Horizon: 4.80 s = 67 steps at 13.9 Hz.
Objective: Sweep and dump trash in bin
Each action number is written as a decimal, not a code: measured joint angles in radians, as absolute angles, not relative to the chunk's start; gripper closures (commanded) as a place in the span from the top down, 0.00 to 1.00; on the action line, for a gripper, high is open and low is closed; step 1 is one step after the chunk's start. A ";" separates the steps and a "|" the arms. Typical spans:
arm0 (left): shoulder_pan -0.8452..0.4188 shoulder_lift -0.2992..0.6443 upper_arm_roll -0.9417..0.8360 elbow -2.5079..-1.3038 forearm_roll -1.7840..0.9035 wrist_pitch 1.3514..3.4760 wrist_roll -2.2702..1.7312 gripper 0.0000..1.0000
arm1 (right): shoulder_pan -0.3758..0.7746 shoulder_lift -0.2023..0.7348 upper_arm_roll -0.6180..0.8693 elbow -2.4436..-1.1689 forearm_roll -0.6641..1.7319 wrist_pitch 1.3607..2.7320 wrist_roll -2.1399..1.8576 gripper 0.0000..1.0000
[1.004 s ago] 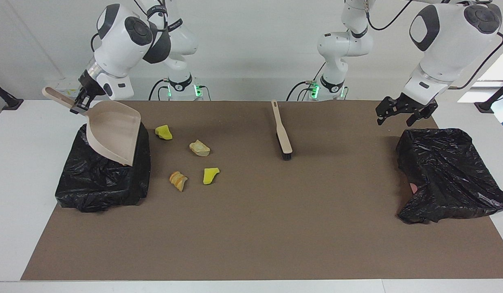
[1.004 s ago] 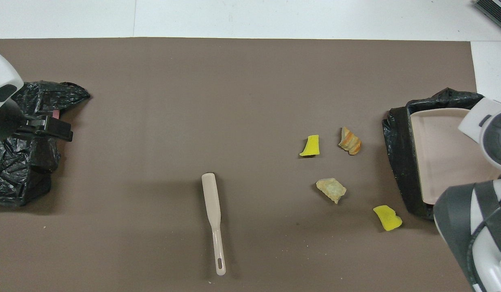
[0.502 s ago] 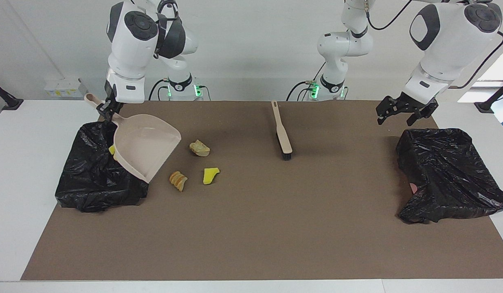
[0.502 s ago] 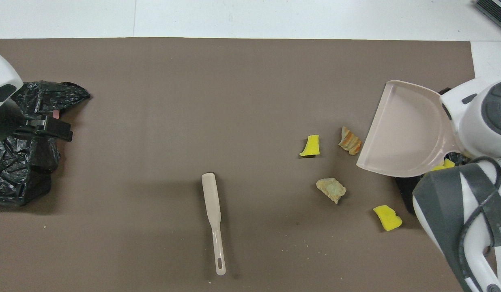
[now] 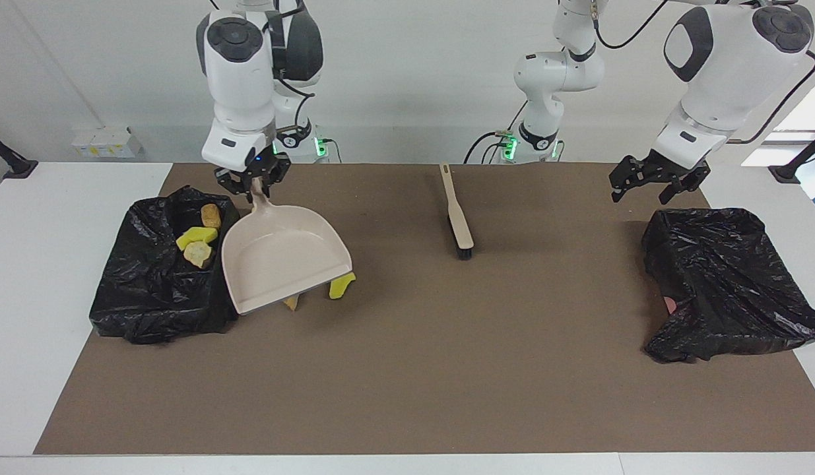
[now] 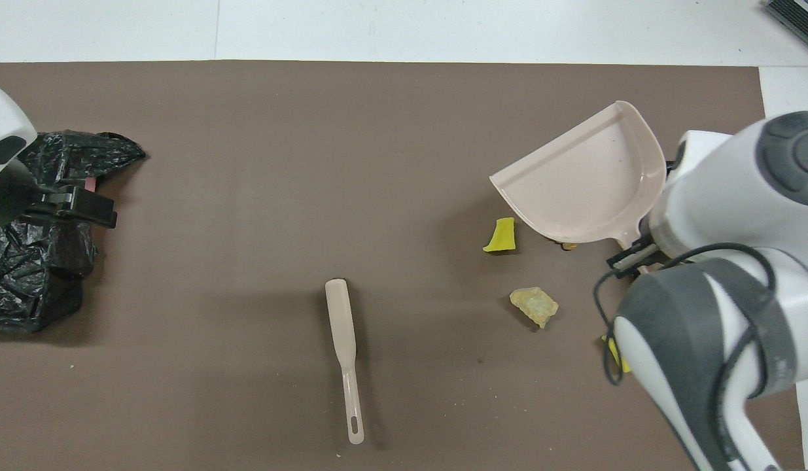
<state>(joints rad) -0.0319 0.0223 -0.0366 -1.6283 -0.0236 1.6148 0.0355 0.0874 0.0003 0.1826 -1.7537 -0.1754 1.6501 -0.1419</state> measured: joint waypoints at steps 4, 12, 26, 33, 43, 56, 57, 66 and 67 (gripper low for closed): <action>-0.032 0.022 -0.037 -1.628 -0.024 1.615 0.036 1.00 | 0.232 0.212 0.187 -1.516 -0.125 1.653 0.229 0.00; -0.032 0.022 -0.037 -1.628 -0.024 1.615 0.036 1.00 | 0.456 0.666 0.172 -1.075 -0.105 1.793 0.679 0.00; -0.032 0.022 -0.037 -1.628 -0.024 1.615 0.036 1.00 | 0.516 0.842 0.214 -1.015 -0.058 1.909 0.706 0.40; -0.032 0.022 -0.037 -1.628 -0.024 1.615 0.036 1.00 | 0.509 0.836 0.214 -1.019 -0.012 1.910 0.674 0.86; -0.032 0.022 -0.038 -1.628 -0.024 1.615 0.035 1.00 | 0.484 0.616 0.220 -1.171 0.021 1.765 0.686 1.00; -0.285 0.163 -0.067 -1.651 -0.026 1.982 -0.212 1.00 | 0.646 0.244 0.255 -1.966 0.231 2.045 0.700 1.00; -0.304 0.187 -0.068 -1.652 -0.026 1.994 -0.219 1.00 | 0.651 0.239 0.255 -1.983 0.233 2.048 0.700 1.00; -0.450 0.353 -0.068 -1.722 -0.025 2.152 -0.320 1.00 | 0.661 0.204 0.255 -2.059 0.286 2.123 0.655 0.00; -0.457 0.352 -0.069 -1.748 -0.026 2.175 -0.334 1.00 | 0.661 0.204 0.255 -2.060 0.288 2.123 0.651 0.00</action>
<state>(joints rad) -0.4567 0.3525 -0.0687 -1.7483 -0.0255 2.1747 -0.3342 0.6606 0.2038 0.2552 -2.0598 0.2882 2.1232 0.6512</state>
